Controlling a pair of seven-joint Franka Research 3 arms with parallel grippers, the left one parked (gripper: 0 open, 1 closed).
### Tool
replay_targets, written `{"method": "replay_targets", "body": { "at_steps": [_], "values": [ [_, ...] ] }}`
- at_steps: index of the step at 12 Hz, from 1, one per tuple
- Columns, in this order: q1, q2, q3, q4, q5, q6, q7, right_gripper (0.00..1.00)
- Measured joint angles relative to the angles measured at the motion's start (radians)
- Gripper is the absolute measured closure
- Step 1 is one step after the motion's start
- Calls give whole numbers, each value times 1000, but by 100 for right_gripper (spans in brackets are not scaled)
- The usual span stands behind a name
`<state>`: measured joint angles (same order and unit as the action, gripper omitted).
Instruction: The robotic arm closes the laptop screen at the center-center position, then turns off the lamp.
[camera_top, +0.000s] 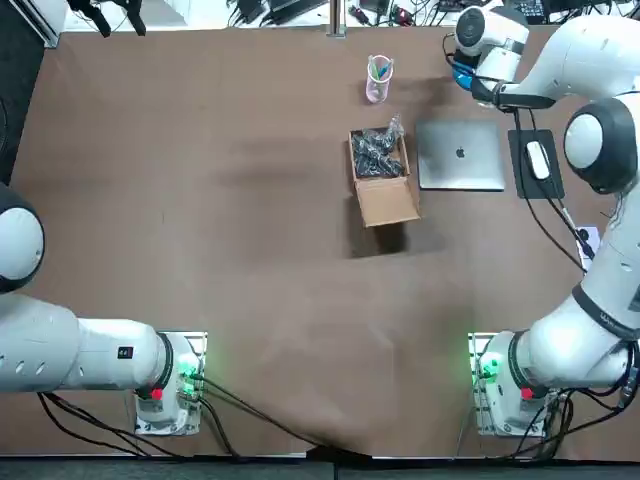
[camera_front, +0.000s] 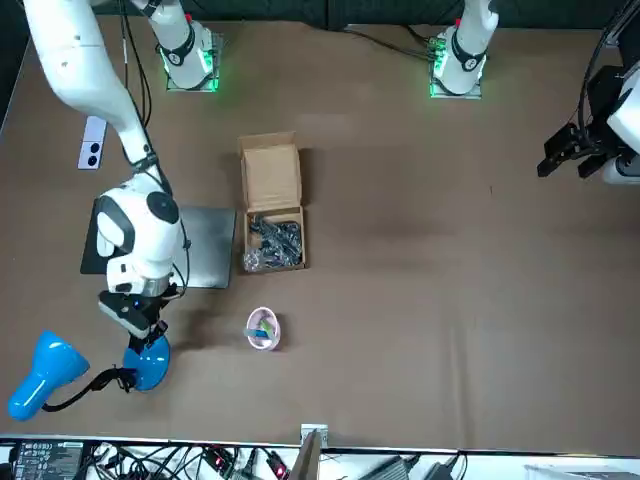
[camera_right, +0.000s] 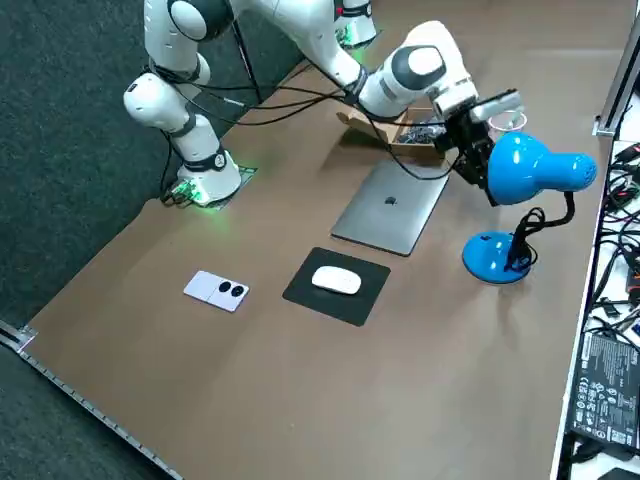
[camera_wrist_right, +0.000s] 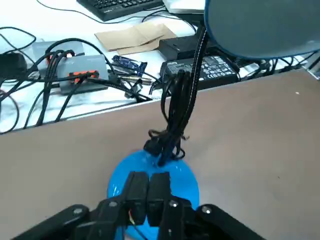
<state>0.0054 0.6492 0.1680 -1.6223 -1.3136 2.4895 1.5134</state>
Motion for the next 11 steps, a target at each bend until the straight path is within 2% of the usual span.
{"method": "replay_targets", "body": {
  "at_steps": [1, 4, 9, 10, 11],
  "values": [
    [4, -20, 18, -20, 8, -34, 0, 91],
    [15, -55, 76, -49, 81, -135, 0, 58],
    [16, -78, 126, -87, 144, -151, -3, 1],
    [16, -84, 137, -101, 172, -151, -17, 0],
    [16, -104, 147, -124, 293, -152, -117, 0]
  ]
}}
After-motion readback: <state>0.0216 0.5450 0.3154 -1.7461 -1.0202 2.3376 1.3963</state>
